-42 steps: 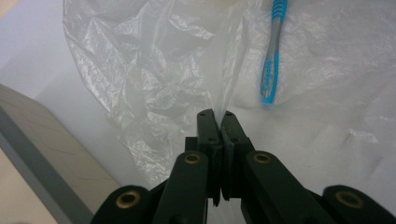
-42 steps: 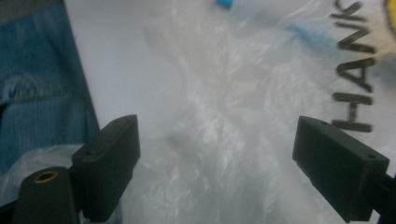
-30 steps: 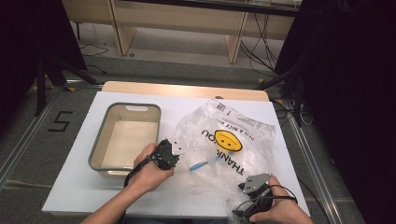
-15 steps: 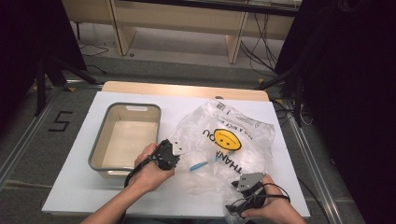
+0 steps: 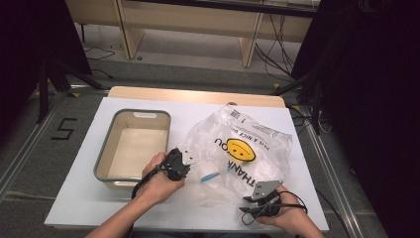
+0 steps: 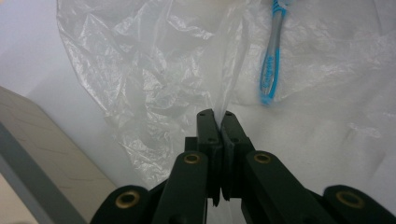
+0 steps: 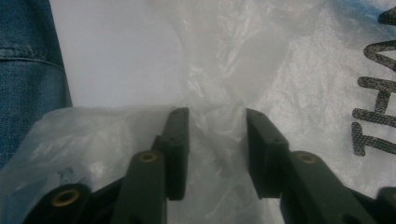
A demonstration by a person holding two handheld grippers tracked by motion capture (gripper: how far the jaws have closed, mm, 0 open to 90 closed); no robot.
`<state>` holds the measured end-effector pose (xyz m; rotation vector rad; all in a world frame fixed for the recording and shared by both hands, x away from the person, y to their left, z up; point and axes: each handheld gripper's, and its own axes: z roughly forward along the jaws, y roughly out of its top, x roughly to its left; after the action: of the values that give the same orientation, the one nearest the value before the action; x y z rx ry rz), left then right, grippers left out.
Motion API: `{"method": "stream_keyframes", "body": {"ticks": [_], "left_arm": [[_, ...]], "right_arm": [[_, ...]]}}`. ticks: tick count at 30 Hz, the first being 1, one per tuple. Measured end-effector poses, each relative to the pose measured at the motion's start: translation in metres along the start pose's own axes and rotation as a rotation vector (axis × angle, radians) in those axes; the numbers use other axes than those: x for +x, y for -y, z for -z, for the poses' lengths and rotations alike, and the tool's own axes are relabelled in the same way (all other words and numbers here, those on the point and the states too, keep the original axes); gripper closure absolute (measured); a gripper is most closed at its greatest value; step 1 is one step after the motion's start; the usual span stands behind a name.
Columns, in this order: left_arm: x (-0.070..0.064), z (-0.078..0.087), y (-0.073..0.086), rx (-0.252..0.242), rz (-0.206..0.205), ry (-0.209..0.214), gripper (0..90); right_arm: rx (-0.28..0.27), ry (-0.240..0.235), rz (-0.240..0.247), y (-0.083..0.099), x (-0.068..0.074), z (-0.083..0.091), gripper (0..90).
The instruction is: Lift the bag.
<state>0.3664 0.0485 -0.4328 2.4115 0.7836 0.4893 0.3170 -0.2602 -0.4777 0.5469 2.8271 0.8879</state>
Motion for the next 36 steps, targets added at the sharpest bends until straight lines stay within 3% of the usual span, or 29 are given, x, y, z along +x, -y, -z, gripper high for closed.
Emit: {"method": "stream_keyframes", "body": {"ticks": [7, 11, 15, 18, 20, 22, 26, 29, 31, 33, 34, 35, 36], "left_arm": [[0.000, -0.001, 0.001, 0.000, 0.000, -0.002, 88.2], [0.000, -0.001, 0.000, -0.002, -0.002, -0.004, 88.0], [-0.001, -0.002, 0.001, -0.005, -0.007, -0.010, 86.5], [-0.002, -0.002, 0.000, -0.004, -0.025, -0.018, 82.5], [-0.003, -0.002, -0.001, -0.003, -0.046, -0.033, 76.7], [-0.006, -0.002, -0.002, 0.006, -0.065, -0.051, 60.7], [-0.016, -0.003, -0.004, 0.012, -0.124, -0.037, 37.9], [-0.022, -0.010, -0.003, 0.069, -0.173, -0.016, 27.0], [-0.024, -0.016, 0.001, 0.120, -0.198, 0.004, 24.1], [-0.028, -0.020, 0.003, 0.154, -0.253, -0.013, 22.2], [-0.032, -0.018, 0.002, 0.184, -0.249, -0.044, 23.7], [-0.038, -0.016, 0.000, 0.217, -0.290, -0.059, 28.9], [-0.044, -0.015, -0.002, 0.218, -0.298, -0.045, 31.0]], "right_arm": [[0.005, -0.018, 0.000, -0.001, -0.001, 0.001, 89.1], [0.004, -0.031, -0.003, -0.001, -0.002, 0.002, 90.0], [-0.074, -0.022, -0.041, 0.001, -0.010, 0.013, 90.0], [-0.137, 0.034, -0.066, 0.001, -0.016, 0.031, 90.0], [-0.160, 0.083, -0.079, 0.003, -0.021, 0.041, 90.0], [-0.172, 0.102, -0.097, 0.006, -0.025, 0.047, 90.0], [-0.182, 0.139, -0.127, 0.014, -0.032, 0.053, 90.0], [-0.194, 0.150, -0.142, 0.015, -0.034, 0.054, 90.0], [-0.203, 0.161, -0.146, 0.015, -0.034, 0.056, 90.0], [-0.207, 0.161, -0.146, 0.015, -0.034, 0.056, 90.0], [-0.209, 0.162, -0.147, 0.015, -0.034, 0.056, 90.0], [-0.207, 0.161, -0.145, 0.015, -0.035, 0.056, 90.0], [-0.210, 0.163, -0.146, 0.015, -0.034, 0.056, 90.0]]}}
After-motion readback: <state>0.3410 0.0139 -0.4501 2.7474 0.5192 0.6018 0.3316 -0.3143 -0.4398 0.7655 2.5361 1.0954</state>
